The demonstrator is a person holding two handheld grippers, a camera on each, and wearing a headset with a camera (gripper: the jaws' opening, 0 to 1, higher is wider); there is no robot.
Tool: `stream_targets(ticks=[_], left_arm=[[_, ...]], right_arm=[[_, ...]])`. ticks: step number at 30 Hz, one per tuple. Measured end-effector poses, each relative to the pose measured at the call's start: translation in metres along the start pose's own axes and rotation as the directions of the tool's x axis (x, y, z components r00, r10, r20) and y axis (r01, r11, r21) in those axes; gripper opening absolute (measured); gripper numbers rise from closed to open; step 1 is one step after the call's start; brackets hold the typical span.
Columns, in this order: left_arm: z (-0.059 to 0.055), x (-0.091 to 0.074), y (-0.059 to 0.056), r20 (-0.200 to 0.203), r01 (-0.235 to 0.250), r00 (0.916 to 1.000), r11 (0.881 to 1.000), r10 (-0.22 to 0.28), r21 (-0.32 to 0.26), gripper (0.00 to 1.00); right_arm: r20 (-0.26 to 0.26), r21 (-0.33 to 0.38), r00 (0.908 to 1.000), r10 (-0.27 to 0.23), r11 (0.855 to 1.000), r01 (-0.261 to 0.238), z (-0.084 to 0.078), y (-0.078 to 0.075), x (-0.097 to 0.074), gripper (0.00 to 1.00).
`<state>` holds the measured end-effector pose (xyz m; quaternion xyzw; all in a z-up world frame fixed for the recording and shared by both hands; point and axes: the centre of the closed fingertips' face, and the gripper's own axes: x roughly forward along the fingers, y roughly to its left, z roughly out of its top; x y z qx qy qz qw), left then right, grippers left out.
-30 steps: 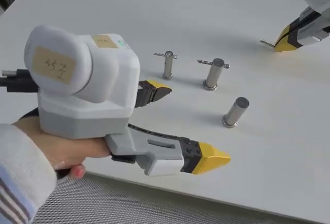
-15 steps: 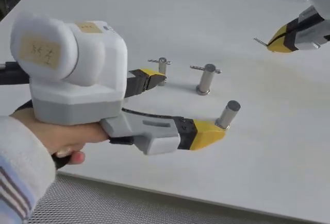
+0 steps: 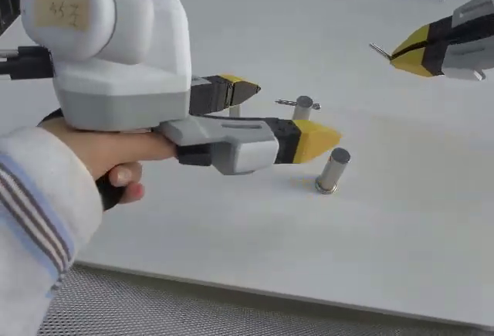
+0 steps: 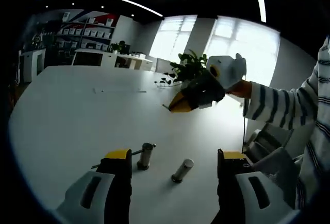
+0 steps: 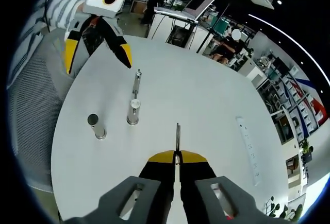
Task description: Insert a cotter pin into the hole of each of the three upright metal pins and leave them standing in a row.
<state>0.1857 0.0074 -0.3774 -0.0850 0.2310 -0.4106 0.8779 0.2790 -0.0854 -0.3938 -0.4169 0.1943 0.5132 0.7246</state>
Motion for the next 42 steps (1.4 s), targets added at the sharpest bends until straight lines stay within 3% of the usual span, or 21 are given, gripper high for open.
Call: stream_targets(ticks=[5, 14, 18, 21, 25, 31, 34, 42], left_arm=[[0.013, 0.012, -0.002, 0.022, 0.031, 0.9993, 0.998, -0.030, -0.049, 0.60], [0.027, 0.030, -0.010, 0.039, 0.100, 0.9946, 0.987, -0.096, -0.124, 0.41], [0.028, 0.035, -0.013, 0.036, 0.120, 0.9926, 0.978, -0.116, -0.169, 0.37], [0.027, 0.038, -0.020, 0.023, 0.166, 0.9861, 0.965, -0.164, -0.204, 0.26], [0.024, 0.042, -0.020, 0.009, 0.171, 0.9847, 0.951, -0.174, -0.258, 0.22], [0.021, 0.047, -0.018, -0.006, 0.179, 0.9821, 0.944, -0.188, -0.278, 0.19], [0.019, 0.049, -0.017, -0.014, 0.188, 0.9796, 0.937, -0.201, -0.293, 0.13], [0.016, 0.053, -0.017, -0.027, 0.199, 0.9759, 0.933, -0.217, -0.301, 0.03]], right_arm=[[0.034, -0.008, 0.9992, -0.020, 1.000, 0.020, 0.011, 0.008, -0.010, 0.00], [0.066, -0.054, 0.9960, -0.060, 0.997, 0.064, 0.028, 0.023, -0.021, 0.00], [0.063, -0.087, 0.9965, -0.055, 0.994, 0.060, 0.031, 0.031, -0.021, 0.00], [0.057, -0.097, 0.9976, -0.040, 0.994, 0.045, 0.032, 0.043, -0.019, 0.00], [0.052, -0.105, 0.9977, -0.044, 0.993, 0.049, 0.033, 0.050, -0.018, 0.00], [0.062, -0.109, 0.9973, -0.040, 0.993, 0.047, 0.039, 0.062, -0.017, 0.00], [0.067, -0.110, 0.9970, -0.039, 0.993, 0.046, 0.042, 0.066, -0.017, 0.00], [0.077, -0.111, 0.9963, -0.038, 0.993, 0.046, 0.047, 0.067, -0.019, 0.00]])
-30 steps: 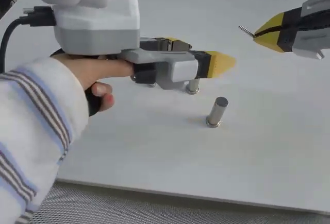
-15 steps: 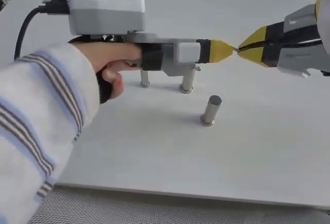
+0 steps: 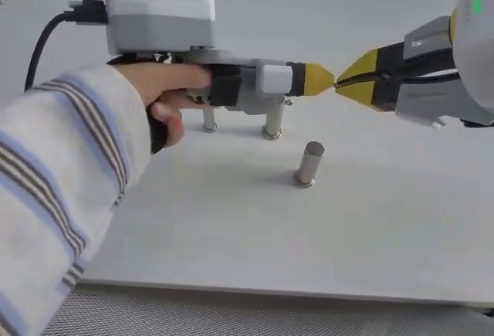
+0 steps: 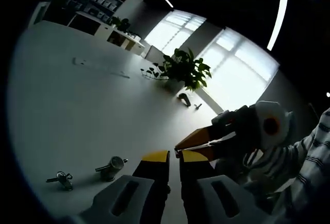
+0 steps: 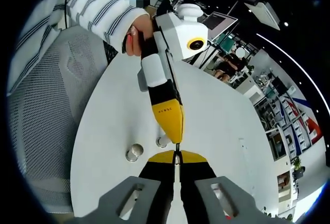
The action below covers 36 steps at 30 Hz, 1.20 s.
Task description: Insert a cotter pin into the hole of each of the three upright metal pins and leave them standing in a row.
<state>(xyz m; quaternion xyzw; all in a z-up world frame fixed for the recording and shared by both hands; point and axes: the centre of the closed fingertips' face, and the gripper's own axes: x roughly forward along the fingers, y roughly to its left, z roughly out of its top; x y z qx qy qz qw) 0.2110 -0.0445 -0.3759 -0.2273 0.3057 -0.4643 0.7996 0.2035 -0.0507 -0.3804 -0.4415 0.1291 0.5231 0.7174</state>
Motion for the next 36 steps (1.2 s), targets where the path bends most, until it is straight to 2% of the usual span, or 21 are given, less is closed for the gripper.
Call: stream_targets(ticks=[6, 11, 19, 24, 26, 34, 36], left_arm=[[-0.0009, 0.0022, -0.0007, -0.008, 0.012, 0.9999, 1.000, -0.012, -0.009, 0.00], [-0.0042, 0.0023, -0.0005, -0.029, 0.020, 0.9994, 1.000, -0.019, 0.010, 0.00], [-0.0076, 0.0024, 0.0015, -0.040, 0.005, 0.9992, 1.000, -0.006, -0.006, 0.00], [-0.0083, 0.0028, 0.0030, -0.042, 0.002, 0.9991, 0.999, -0.004, -0.044, 0.00], [-0.0082, 0.0031, 0.0026, -0.042, 0.004, 0.9991, 1.000, -0.005, -0.014, 0.00], [-0.0077, 0.0003, 0.0029, -0.037, -0.006, 0.9993, 1.000, 0.006, -0.004, 0.00], [-0.0089, -0.0008, 0.0035, -0.043, -0.009, 0.9991, 1.000, 0.009, 0.006, 0.00]], right_arm=[[0.000, -0.007, 1.0000, 0.006, 1.000, -0.006, 0.0018, 0.0017, 0.0004, 0.00], [0.002, -0.007, 0.9999, 0.016, 1.000, -0.016, 0.0027, 0.0044, 0.0005, 0.00], [-0.003, -0.005, 0.9998, 0.018, 1.000, -0.018, 0.0015, 0.0073, 0.0020, 0.00], [-0.003, 0.000, 0.9998, 0.018, 1.000, -0.018, 0.0016, 0.0079, 0.0022, 0.00], [-0.002, 0.002, 0.9998, 0.018, 1.000, -0.018, 0.0034, 0.0087, 0.0019, 0.00], [-0.009, -0.003, 0.9999, 0.010, 1.000, -0.010, 0.0023, 0.0083, 0.0021, 0.00], [-0.016, 0.022, 0.9997, 0.019, 1.000, -0.018, -0.0005, 0.0100, 0.0025, 0.00]])
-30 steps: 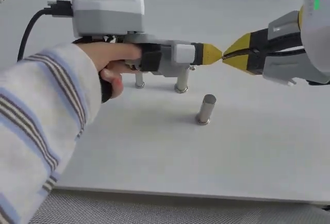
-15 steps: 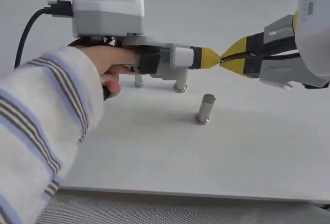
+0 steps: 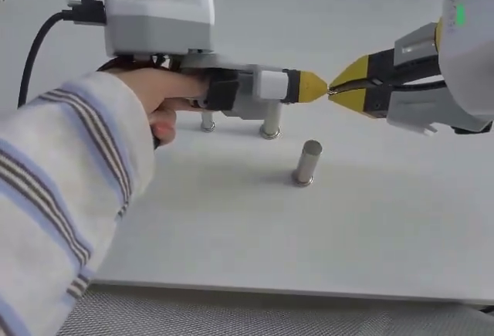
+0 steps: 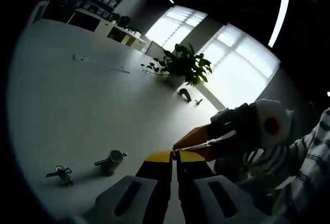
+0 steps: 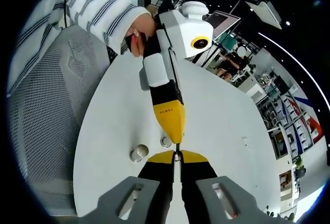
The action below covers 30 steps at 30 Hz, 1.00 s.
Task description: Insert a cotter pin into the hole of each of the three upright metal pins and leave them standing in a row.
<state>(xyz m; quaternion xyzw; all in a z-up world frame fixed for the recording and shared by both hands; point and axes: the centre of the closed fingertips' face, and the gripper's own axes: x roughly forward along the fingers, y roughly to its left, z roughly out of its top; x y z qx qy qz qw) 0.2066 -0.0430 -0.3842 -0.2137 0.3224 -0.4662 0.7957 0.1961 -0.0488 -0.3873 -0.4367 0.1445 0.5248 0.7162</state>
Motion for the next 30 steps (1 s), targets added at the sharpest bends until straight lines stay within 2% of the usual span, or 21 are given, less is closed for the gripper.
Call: stream_targets(ticks=[2, 5, 7, 8, 12, 14, 15, 16, 17, 18, 19, 21, 22, 23, 24, 26, 28, 30], left_arm=[[-0.001, -0.001, -0.001, -0.002, 0.002, 1.0000, 1.000, -0.002, 0.007, 0.00], [-0.001, -0.005, -0.003, -0.005, 0.004, 1.0000, 1.000, -0.004, 0.030, 0.00], [-0.002, -0.007, -0.006, -0.004, 0.006, 1.0000, 0.999, -0.006, 0.050, 0.00], [-0.002, -0.008, -0.006, -0.007, 0.005, 1.0000, 0.998, -0.004, 0.061, 0.00], [-0.004, -0.012, -0.008, -0.020, 0.011, 0.9998, 0.994, -0.009, 0.106, 0.00], [-0.004, -0.013, -0.010, -0.022, 0.022, 0.9996, 0.990, -0.019, 0.138, 0.00], [-0.002, -0.014, -0.011, -0.015, 0.024, 0.9997, 0.985, -0.021, 0.169, 0.00], [-0.002, -0.015, -0.012, -0.013, 0.025, 0.9997, 0.983, -0.023, 0.181, 0.00], [-0.002, -0.016, -0.013, -0.010, 0.028, 0.9996, 0.981, -0.026, 0.191, 0.00], [-0.002, -0.016, -0.013, -0.009, 0.029, 0.9996, 0.980, -0.028, 0.199, 0.00], [-0.002, -0.017, -0.014, -0.013, 0.034, 0.9994, 0.969, -0.032, 0.245, 0.00], [-0.003, -0.019, -0.017, -0.022, 0.043, 0.9990, 0.949, -0.038, 0.313, 0.00], [-0.004, -0.020, -0.020, -0.025, 0.052, 0.9986, 0.942, -0.046, 0.330, 0.00], [-0.006, -0.021, -0.023, -0.034, 0.059, 0.9981, 0.944, -0.051, 0.326, 0.00], [-0.009, -0.023, -0.026, -0.041, 0.066, 0.9976, 0.939, -0.055, 0.338, 0.00], [-0.012, -0.025, -0.030, -0.057, 0.077, 0.9966, 0.920, -0.060, 0.385, 0.00], [-0.015, -0.026, -0.035, -0.073, 0.092, 0.9951, 0.904, -0.068, 0.417, 0.00], [-0.015, -0.027, -0.039, -0.073, 0.106, 0.9939, 0.902, -0.083, 0.419, 0.00]], right_arm=[[0.005, 0.031, 1.0000, 0.007, 0.999, -0.007, -0.004, 0.002, 0.001, 0.01], [0.018, 0.102, 0.9998, 0.006, 0.995, -0.008, -0.011, 0.002, 0.001, 0.10], [0.053, 0.188, 0.9986, -0.002, 0.982, -0.008, -0.011, 0.001, -0.001, 0.09], [0.082, 0.235, 0.9966, 0.005, 0.972, -0.024, -0.009, 0.002, -0.001, 0.08], [0.139, 0.354, 0.9900, 0.026, 0.932, -0.074, -0.009, 0.004, -0.002, 0.13], [0.170, 0.416, 0.9836, 0.061, 0.900, -0.128, -0.008, 0.010, -0.002, 0.15], [0.174, 0.462, 0.9806, 0.091, 0.872, -0.163, -0.009, 0.016, -0.001, 0.16], [0.184, 0.463, 0.9785, 0.092, 0.870, -0.169, -0.008, 0.016, -0.001, 0.20], [0.191, 0.456, 0.9783, 0.080, 0.876, -0.161, -0.007, 0.017, 0.000, 0.21], [0.198, 0.465, 0.9767, 0.083, 0.869, -0.168, -0.007, 0.018, 0.000, 0.21], [0.211, 0.488, 0.9732, 0.092, 0.853, -0.186, -0.007, 0.019, 0.000, 0.20], [0.238, 0.504, 0.9664, 0.098, 0.838, -0.209, -0.005, 0.020, -0.001, 0.19], [0.257, 0.513, 0.9612, 0.099, 0.829, -0.223, -0.002, 0.021, -0.001, 0.19], [0.269, 0.520, 0.9574, 0.105, 0.821, -0.236, 0.000, 0.023, -0.002, 0.19], [0.286, 0.527, 0.9525, 0.105, 0.813, -0.248, 0.003, 0.024, -0.003, 0.18], [0.310, 0.537, 0.9441, 0.113, 0.798, -0.272, 0.007, 0.025, -0.003, 0.17], [0.322, 0.542, 0.9388, 0.121, 0.790, -0.288, 0.011, 0.028, -0.004, 0.16], [0.327, 0.546, 0.9346, 0.139, 0.779, -0.307, 0.011, 0.031, -0.003, 0.13]])
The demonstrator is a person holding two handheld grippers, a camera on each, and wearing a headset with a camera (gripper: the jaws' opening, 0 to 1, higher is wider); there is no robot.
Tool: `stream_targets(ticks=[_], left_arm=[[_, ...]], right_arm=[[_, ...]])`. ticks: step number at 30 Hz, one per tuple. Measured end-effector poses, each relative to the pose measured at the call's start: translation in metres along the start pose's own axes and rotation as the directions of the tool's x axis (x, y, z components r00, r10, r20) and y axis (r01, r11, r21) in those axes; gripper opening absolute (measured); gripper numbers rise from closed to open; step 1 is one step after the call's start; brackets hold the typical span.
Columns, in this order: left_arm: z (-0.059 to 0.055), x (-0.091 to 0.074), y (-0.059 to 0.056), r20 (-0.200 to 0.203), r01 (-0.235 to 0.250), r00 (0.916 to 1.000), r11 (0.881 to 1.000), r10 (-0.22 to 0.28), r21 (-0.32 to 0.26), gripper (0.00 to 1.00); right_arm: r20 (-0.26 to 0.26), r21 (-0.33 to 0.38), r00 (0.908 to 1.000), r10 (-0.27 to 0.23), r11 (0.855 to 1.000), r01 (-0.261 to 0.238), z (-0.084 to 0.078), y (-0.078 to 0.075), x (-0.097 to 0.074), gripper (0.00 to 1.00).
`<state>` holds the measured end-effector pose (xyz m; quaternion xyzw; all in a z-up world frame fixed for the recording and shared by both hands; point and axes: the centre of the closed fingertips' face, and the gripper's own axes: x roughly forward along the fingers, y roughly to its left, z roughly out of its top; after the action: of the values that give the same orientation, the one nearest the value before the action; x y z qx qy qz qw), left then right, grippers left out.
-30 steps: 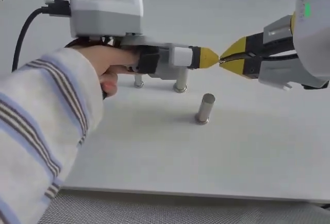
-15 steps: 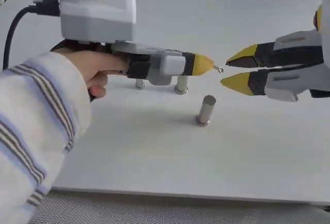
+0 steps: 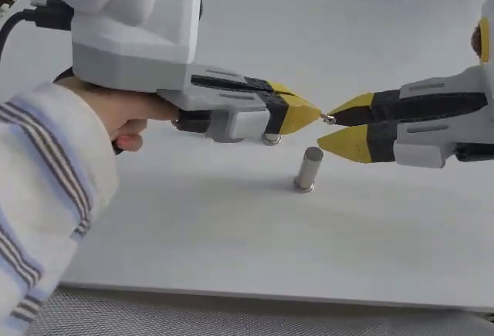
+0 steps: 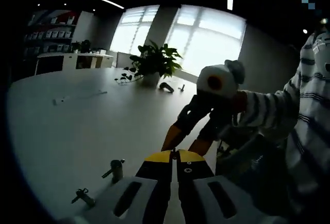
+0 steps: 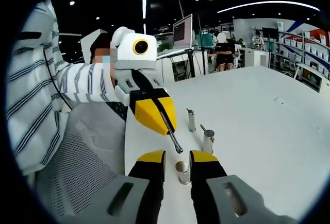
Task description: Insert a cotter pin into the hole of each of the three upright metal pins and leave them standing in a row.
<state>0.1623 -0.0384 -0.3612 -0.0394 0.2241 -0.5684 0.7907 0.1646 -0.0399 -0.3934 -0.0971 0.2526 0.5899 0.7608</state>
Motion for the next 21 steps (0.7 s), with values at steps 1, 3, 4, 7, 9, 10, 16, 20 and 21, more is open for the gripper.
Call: stream_targets(ticks=[1, 3, 4, 7, 9, 10, 16, 20, 21], left_arm=[[0.000, 0.000, -0.001, 0.000, 0.005, 1.0000, 1.000, -0.005, 0.004, 0.00], [0.001, 0.000, -0.004, -0.001, 0.012, 0.9999, 1.000, -0.012, 0.021, 0.00], [0.002, 0.000, -0.003, -0.003, 0.015, 0.9999, 1.000, -0.014, 0.027, 0.00], [0.000, 0.000, -0.006, -0.014, 0.021, 0.9997, 0.999, -0.021, 0.046, 0.00], [-0.002, 0.000, -0.007, -0.029, 0.027, 0.9993, 0.998, -0.025, 0.064, 0.00], [-0.003, 0.000, -0.008, -0.035, 0.031, 0.9990, 0.997, -0.029, 0.073, 0.00], [-0.004, 0.000, -0.010, -0.042, 0.053, 0.9979, 0.993, -0.049, 0.101, 0.00], [-0.010, 0.001, -0.013, -0.074, 0.071, 0.9954, 0.989, -0.061, 0.133, 0.00], [-0.012, 0.002, -0.014, -0.083, 0.075, 0.9945, 0.988, -0.064, 0.138, 0.00]], right_arm=[[-0.001, -0.002, 1.0000, 0.004, 1.000, -0.004, 0.000, 0.001, 0.001, 0.11], [-0.001, -0.002, 0.9999, 0.012, 1.000, -0.012, -0.001, 0.003, 0.002, 0.08], [0.008, -0.002, 0.9999, 0.009, 1.000, -0.009, 0.000, 0.003, 0.002, 0.06], [0.025, 0.007, 0.9996, 0.009, 1.000, -0.010, 0.001, 0.004, 0.002, 0.03], [0.032, 0.008, 0.9994, 0.016, 1.000, -0.017, 0.001, 0.007, 0.002, 0.02], [0.035, 0.007, 0.9992, 0.021, 1.000, -0.021, 0.001, 0.008, 0.002, 0.02], [0.027, -0.005, 0.9985, 0.047, 0.999, -0.047, 0.000, 0.018, 0.001, 0.00], [0.006, -0.030, 0.9980, 0.063, 0.998, -0.063, -0.004, 0.025, -0.001, 0.00], [-0.001, -0.040, 0.9978, 0.067, 0.997, -0.067, -0.005, 0.026, -0.001, 0.00]])
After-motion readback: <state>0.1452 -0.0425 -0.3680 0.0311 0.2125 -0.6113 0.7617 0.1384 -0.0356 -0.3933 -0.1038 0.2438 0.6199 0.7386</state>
